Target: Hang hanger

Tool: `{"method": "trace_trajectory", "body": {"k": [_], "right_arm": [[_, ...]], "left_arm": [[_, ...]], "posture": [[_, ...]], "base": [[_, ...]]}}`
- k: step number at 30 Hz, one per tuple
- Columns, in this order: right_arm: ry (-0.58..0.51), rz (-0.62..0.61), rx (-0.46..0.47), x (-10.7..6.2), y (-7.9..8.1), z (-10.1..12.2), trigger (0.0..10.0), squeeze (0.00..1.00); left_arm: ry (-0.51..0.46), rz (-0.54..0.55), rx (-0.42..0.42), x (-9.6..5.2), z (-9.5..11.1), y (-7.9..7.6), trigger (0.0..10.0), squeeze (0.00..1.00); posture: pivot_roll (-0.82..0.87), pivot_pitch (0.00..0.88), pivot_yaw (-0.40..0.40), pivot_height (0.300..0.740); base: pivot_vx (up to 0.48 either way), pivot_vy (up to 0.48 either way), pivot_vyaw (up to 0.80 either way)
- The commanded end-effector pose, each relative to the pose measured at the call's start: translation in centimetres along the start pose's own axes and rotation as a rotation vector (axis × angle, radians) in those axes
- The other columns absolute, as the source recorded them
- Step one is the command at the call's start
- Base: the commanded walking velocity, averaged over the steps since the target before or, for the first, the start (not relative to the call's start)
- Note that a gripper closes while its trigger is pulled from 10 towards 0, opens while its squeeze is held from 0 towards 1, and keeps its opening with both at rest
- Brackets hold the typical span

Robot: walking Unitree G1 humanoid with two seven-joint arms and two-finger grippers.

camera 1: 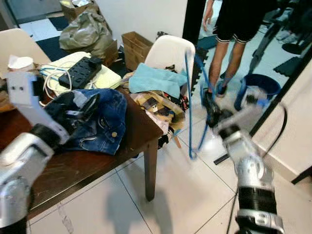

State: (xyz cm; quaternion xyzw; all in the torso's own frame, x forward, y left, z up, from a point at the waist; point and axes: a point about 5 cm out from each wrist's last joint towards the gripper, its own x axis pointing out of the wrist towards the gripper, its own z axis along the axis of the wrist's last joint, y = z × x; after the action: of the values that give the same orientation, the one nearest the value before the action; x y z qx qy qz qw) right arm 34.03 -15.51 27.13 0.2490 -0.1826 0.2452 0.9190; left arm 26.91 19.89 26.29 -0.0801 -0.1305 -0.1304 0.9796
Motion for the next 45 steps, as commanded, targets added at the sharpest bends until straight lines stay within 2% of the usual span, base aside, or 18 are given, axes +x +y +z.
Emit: {"method": "trace_trajectory", "body": {"k": [1, 2, 3, 4, 6, 8, 14, 20, 22, 24, 27, 28, 33, 39, 45], "right_arm": [[0.005, 0.090, 0.007, 0.5, 1.8, 0.1, 10.0, 0.00], [0.002, 0.194, -0.007, 1.1, 4.0, 0.5, 10.0, 0.00], [0.002, 0.194, -0.007, 1.1, 4.0, 0.5, 10.0, 0.00], [0.023, 0.269, -0.021, 1.2, 5.6, 0.0, 10.0, 0.00], [0.023, 0.269, -0.021, 1.2, 5.6, 0.0, 10.0, 0.00], [0.076, 0.312, -0.034, 1.0, 6.7, -1.7, 10.0, 0.00], [0.118, 0.302, -0.035, 0.7, 6.7, -3.0, 10.0, 0.00], [0.173, 0.278, -0.064, 0.1, 6.1, -4.2, 10.0, 0.00], [0.198, 0.270, -0.087, -0.2, 5.9, -4.4, 10.0, 0.00], [0.274, 0.272, -0.177, -1.0, 5.6, -5.5, 10.0, 0.00], [0.274, 0.272, -0.177, -1.0, 5.6, -5.5, 10.0, 0.00], [0.297, 0.272, -0.202, -1.3, 5.4, -6.0, 10.0, 0.00], [0.306, 0.279, -0.207, -1.6, 5.5, -6.2, 10.0, 0.00], [0.293, 0.305, -0.182, -1.8, 6.0, -6.3, 10.0, 0.00], [0.280, 0.307, -0.172, -1.8, 6.1, -6.1, 10.0, 0.00]], "left_arm": [[-0.005, 0.049, 0.026, 0.1, -0.2, 0.3, 10.0, 0.00], [-0.014, 0.068, 0.047, 0.3, -0.1, 0.3, 10.0, 0.00], [-0.014, 0.068, 0.047, 0.3, -0.1, 0.3, 10.0, 0.00], [-0.021, 0.101, 0.061, 0.4, 0.0, 0.6, 10.0, 0.00], [-0.021, 0.101, 0.061, 0.4, 0.0, 0.6, 10.0, 0.00], [-0.022, 0.148, 0.051, 0.3, 0.1, 1.1, 10.0, 0.00], [-0.008, 0.178, 0.050, 0.1, -0.4, 1.0, 10.0, 0.00], [-0.029, 0.213, 0.048, -0.4, -1.2, 0.5, 10.0, 0.00], [-0.031, 0.241, 0.055, -0.4, -1.4, 0.6, 10.0, 0.00], [-0.026, 0.264, 0.073, -0.4, -1.6, 0.6, 10.0, 0.00], [-0.026, 0.264, 0.073, -0.4, -1.6, 0.6, 10.0, 0.00], [-0.025, 0.268, 0.084, -0.5, -1.5, 0.7, 10.0, 0.00], [-0.024, 0.268, 0.104, -0.5, -1.3, 0.7, 10.0, 0.00], [-0.056, 0.271, 0.144, -0.5, -0.1, 0.9, 10.0, 0.00], [-0.067, 0.267, 0.145, -0.4, 0.2, 0.8, 10.0, 0.00]], "posture": [[-0.04, 0.115, 0.010, 0.740], [-0.03, 0.110, 0.003, 0.740], [-0.03, 0.110, 0.003, 0.740], [-0.03, 0.107, -0.001, 0.740], [-0.03, 0.107, -0.001, 0.740], [-0.02, 0.107, -0.005, 0.740], [-0.01, 0.105, -0.006, 0.740], [-0.01, 0.105, -0.003, 0.740], [-0.01, 0.105, -0.003, 0.740], [-0.01, 0.105, -0.001, 0.740], [-0.01, 0.105, -0.001, 0.740], [-0.01, 0.107, -0.001, 0.740], [-0.01, 0.107, 0.000, 0.740], [-0.01, 0.113, 0.004, 0.740], [0.00, 0.115, 0.006, 0.740]], "base": [[-0.349, 0.000, 0.00], [-0.382, 0.000, 0.00], [-0.382, 0.000, 0.00], [-0.379, 0.000, 0.00], [-0.379, 0.000, 0.00], [-0.379, 0.000, 0.00], [-0.359, 0.000, 0.00], [0.000, 0.000, 0.00], [0.000, 0.292, 0.00], [0.000, 0.296, 0.00], [0.000, 0.304, 0.00], [0.000, 0.307, 0.68], [0.000, 0.307, 0.69], [0.000, 0.314, 0.70], [0.000, 0.313, 0.35]]}}
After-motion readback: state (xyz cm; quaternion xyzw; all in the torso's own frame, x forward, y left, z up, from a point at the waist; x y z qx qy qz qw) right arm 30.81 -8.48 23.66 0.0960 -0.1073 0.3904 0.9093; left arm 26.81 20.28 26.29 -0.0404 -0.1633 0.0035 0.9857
